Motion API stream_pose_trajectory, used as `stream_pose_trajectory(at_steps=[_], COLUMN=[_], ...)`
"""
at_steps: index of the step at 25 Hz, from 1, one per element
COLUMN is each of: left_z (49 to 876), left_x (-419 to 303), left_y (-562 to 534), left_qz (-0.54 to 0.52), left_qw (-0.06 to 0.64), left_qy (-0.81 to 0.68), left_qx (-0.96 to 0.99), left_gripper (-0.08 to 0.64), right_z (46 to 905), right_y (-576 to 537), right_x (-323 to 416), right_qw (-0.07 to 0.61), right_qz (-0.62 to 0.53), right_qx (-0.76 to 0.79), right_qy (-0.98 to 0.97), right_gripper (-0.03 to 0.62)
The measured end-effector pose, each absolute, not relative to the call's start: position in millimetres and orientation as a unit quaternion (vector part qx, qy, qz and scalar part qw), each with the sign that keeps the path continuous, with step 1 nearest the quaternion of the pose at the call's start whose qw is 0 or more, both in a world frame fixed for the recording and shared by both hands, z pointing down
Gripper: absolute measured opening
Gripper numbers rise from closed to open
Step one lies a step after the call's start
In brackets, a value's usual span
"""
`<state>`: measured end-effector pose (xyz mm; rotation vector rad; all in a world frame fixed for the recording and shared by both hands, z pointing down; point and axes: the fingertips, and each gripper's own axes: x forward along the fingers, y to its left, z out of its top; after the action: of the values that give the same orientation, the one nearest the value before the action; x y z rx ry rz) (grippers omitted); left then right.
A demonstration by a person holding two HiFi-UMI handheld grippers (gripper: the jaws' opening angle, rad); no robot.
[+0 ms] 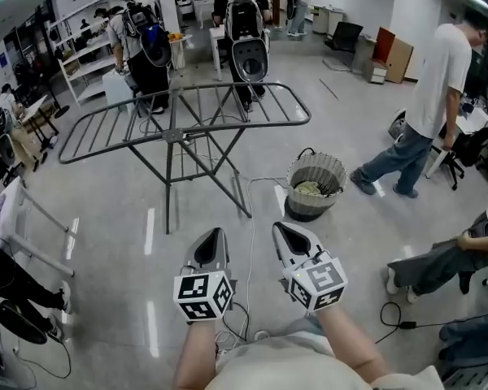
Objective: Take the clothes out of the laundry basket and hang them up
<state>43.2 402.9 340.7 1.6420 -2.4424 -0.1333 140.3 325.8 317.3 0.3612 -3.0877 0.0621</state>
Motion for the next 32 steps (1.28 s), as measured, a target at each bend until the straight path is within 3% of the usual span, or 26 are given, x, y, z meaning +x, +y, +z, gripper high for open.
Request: stream_pose_trajectory(at_steps=[14,16,23,32], left_z=[341,339,348,366], left_x=[48,49,60,58], left_y=[386,378,322,200], left_qz=[-0.052,-0.052,-0.056,-0.040], left_qw=[0.096,0.096,0.102,0.111], left_qy=[-0.806,-0.800,-0.775,-0.749], left_qx=[0.581,0.591,0.622,0.652], left_gripper=[0.027,0.117,0.222,0.318], right_z=[327,328,343,355], right_y=[314,306,252,123], right_x=[153,155,171,179], right_qw=[0.015,0.019,0.028,0.030], right_qz=[0.034,0.044,0.066,0.068], right_qx=[0.129,0.133,0.141,0.181], right_qy=[-0.991,-0.990,-0.987,-0.981], right_gripper=[0.011,0.095,0.272,0.357])
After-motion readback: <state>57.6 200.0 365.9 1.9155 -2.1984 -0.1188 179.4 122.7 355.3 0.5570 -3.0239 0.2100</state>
